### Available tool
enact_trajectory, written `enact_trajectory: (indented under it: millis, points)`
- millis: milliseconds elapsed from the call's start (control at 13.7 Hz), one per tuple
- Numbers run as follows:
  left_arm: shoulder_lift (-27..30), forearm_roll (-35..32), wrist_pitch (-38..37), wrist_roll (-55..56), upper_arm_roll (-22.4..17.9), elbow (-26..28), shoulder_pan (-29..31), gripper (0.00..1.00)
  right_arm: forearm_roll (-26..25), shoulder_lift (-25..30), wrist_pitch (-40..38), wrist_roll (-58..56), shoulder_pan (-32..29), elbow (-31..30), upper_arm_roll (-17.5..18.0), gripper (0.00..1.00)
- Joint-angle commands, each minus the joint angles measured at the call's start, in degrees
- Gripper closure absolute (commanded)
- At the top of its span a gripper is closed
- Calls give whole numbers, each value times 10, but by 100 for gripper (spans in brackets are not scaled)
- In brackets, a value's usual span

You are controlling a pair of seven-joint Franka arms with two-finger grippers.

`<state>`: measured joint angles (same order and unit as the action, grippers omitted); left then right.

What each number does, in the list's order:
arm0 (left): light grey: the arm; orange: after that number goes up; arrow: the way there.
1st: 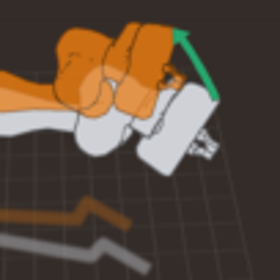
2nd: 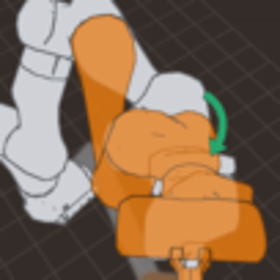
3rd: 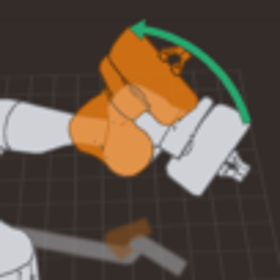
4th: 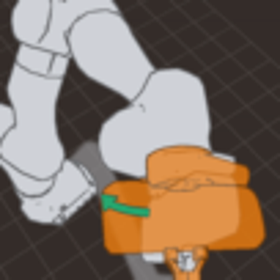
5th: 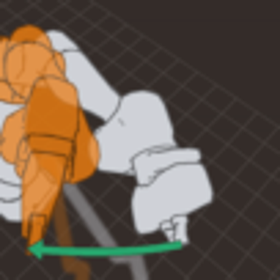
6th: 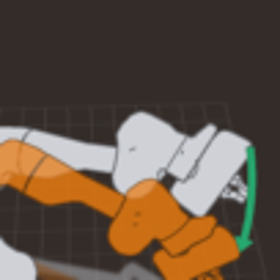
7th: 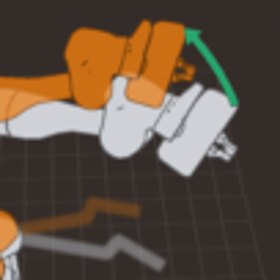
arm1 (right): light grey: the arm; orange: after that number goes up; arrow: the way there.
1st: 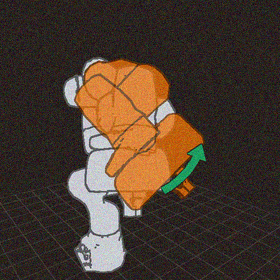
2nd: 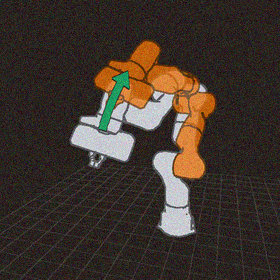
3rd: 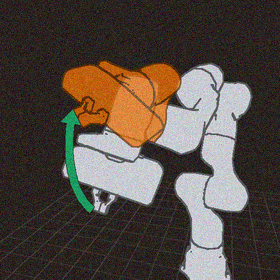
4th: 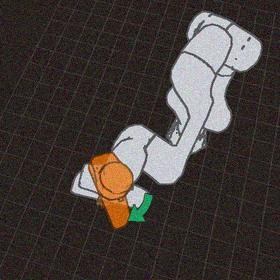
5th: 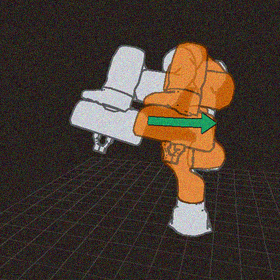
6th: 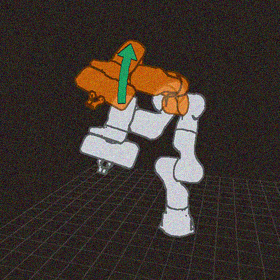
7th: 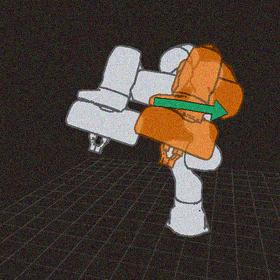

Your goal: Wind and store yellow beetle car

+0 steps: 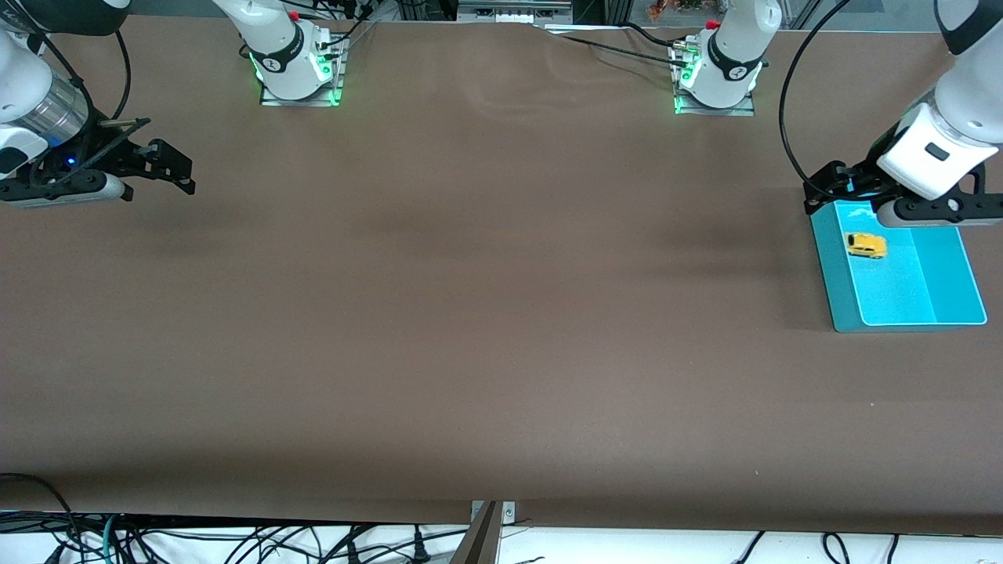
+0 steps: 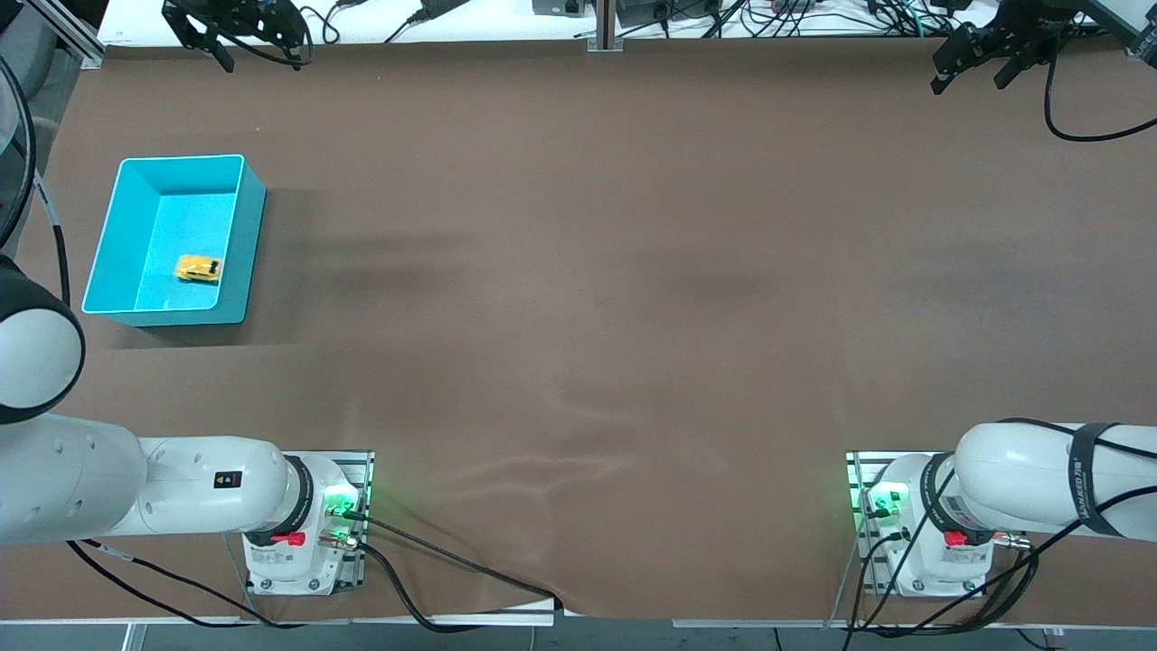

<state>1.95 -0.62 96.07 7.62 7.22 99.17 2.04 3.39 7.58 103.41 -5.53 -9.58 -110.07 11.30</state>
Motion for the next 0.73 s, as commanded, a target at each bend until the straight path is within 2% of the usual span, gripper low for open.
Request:
enact_trajectory:
  millis: [0, 291, 655]
  points:
    - [16, 14, 4, -11, -11, 13, -2, 0, -6, 7, -8, -6, 1, 6, 0, 0]
    - [-9, 20, -28, -11, -11, -23, 10, 0, -5, 8, -9, -5, 2, 7, 0, 0]
    - [-11, 35, -28, -10, -10, -23, 9, 0, -11, 8, -11, -5, 2, 7, 0, 0]
